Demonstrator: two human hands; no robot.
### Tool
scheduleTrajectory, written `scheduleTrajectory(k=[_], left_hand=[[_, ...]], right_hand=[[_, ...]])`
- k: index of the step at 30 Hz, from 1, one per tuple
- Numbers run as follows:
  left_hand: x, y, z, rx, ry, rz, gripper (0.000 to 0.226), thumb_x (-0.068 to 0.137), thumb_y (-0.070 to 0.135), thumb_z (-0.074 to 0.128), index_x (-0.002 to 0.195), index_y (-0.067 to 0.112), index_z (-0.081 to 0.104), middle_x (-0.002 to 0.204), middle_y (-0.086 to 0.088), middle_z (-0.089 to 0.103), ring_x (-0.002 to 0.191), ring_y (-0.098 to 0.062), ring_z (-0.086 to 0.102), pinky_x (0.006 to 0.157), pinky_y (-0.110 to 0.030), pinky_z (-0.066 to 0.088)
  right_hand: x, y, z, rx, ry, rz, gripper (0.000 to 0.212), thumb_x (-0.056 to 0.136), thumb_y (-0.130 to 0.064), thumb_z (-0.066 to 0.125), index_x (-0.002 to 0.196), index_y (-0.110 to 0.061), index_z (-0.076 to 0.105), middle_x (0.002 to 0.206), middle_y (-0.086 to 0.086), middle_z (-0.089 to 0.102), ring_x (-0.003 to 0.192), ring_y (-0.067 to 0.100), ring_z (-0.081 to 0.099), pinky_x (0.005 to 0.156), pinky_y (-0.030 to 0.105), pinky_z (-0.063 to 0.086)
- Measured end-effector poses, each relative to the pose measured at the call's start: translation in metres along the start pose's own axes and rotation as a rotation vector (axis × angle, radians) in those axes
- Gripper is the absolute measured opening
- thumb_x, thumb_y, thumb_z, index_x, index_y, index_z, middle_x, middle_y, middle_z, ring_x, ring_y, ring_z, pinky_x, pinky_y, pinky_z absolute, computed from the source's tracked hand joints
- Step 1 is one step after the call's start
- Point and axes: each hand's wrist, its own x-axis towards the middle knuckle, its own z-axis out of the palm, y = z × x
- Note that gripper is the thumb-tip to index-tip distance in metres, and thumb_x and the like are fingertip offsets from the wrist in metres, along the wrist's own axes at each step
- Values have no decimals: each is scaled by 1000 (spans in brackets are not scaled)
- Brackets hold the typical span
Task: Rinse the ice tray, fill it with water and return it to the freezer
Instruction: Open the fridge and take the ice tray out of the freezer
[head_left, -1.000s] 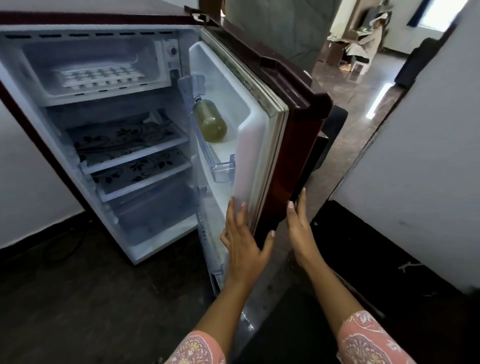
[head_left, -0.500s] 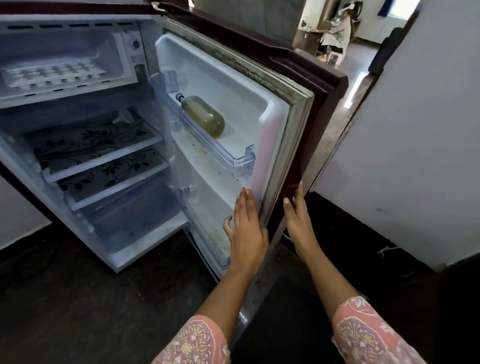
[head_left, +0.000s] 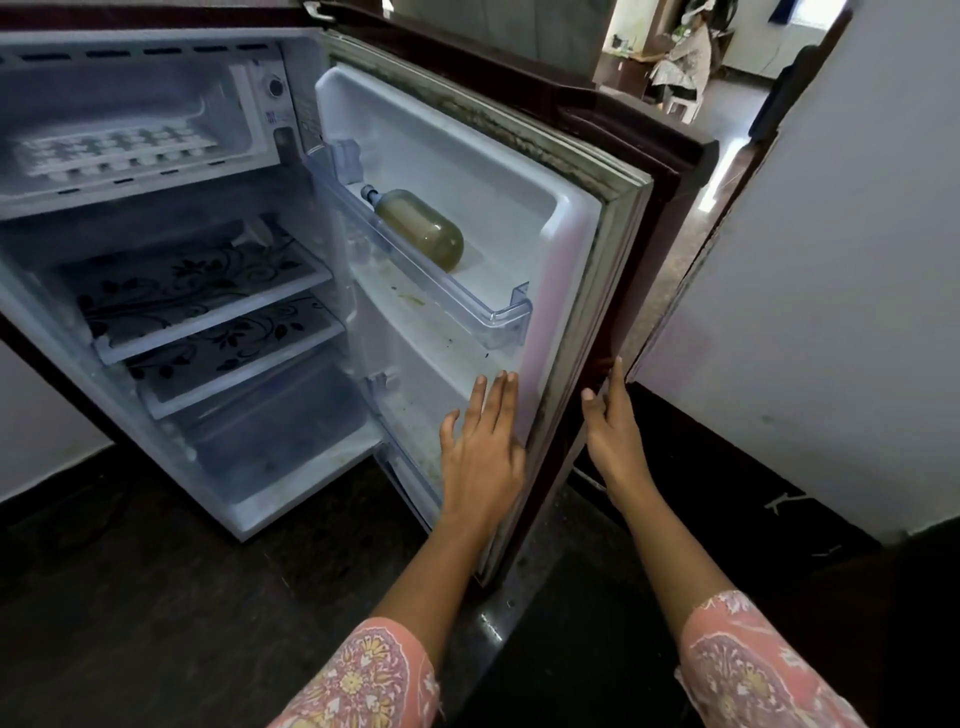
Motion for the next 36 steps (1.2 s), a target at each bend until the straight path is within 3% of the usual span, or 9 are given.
scheduleTrajectory(k=[4, 7, 10, 14, 18, 22, 25, 30, 36], left_hand=[[-20, -29, -1, 95, 1, -58, 66, 82, 31, 37, 145, 13, 30, 150, -3, 34, 139, -19, 28, 108, -41, 29], [-41, -59, -4, 191, -5, -122, 65, 81, 32, 37, 142, 11, 35, 148, -5, 38, 139, -19, 28, 113, -35, 17], [-59, -92, -13, 234, -11, -177, 62, 83, 33, 36, 140, 8, 38, 146, -8, 41, 138, -18, 23, 112, -35, 8], [-68, -132, -24, 274, -14, -273, 60, 85, 33, 35, 138, 6, 42, 144, -10, 42, 136, -20, 26, 111, -36, 10], [-70, -166, -32, 252, -10, -364, 60, 87, 33, 33, 140, 6, 38, 146, -10, 39, 137, -21, 26, 110, -37, 9], [-68, -200, -39, 218, -7, -441, 62, 90, 36, 28, 144, 8, 28, 151, -8, 31, 140, -21, 19, 112, -36, 2], [-59, -228, -47, 206, 11, -480, 62, 90, 37, 26, 145, 9, 24, 152, -7, 28, 141, -20, 16, 113, -35, -1], [-35, -276, -63, 222, 40, -528, 62, 89, 35, 30, 144, 7, 30, 151, -8, 31, 140, -19, 19, 114, -36, 0], [0, -329, -84, 269, 69, -540, 62, 89, 35, 32, 143, 4, 31, 150, -11, 32, 139, -22, 22, 113, -37, 1]], right_hand=[[-46, -1, 24, -434, 272, -367, 51, 95, -17, 40, 144, -20, 26, 153, 8, 24, 134, 22, 32, 102, 38, 32], [-65, 11, 61, -652, -20, -594, 52, 86, -20, 42, 138, -17, 36, 142, 9, 44, 128, 22, 42, 102, 39, 39], [-62, 12, 97, -679, -230, -563, 51, 85, -24, 39, 136, -15, 41, 139, 8, 49, 127, 24, 47, 101, 43, 44], [-58, 2, 142, -770, -345, -587, 52, 85, -31, 36, 133, -13, 46, 136, 7, 53, 125, 23, 50, 102, 40, 40], [-50, -1, 185, -811, -404, -612, 53, 87, -33, 34, 134, -12, 46, 138, 7, 51, 128, 25, 47, 108, 34, 17], [-41, -11, 225, -816, -461, -606, 57, 90, -38, 26, 141, -15, 36, 147, 6, 39, 138, 24, 32, 114, 35, 6], [-29, -22, 258, -792, -467, -630, 60, 90, -42, 20, 144, -17, 29, 151, 4, 31, 142, 22, 21, 114, 35, -2], [-8, -49, 312, -770, -436, -660, 55, 90, -36, 30, 141, -15, 36, 146, 6, 39, 139, 24, 29, 111, 34, -2], [19, -86, 368, -757, -378, -719, 56, 92, -39, 25, 140, -13, 39, 145, 7, 41, 138, 25, 32, 112, 35, -2]])
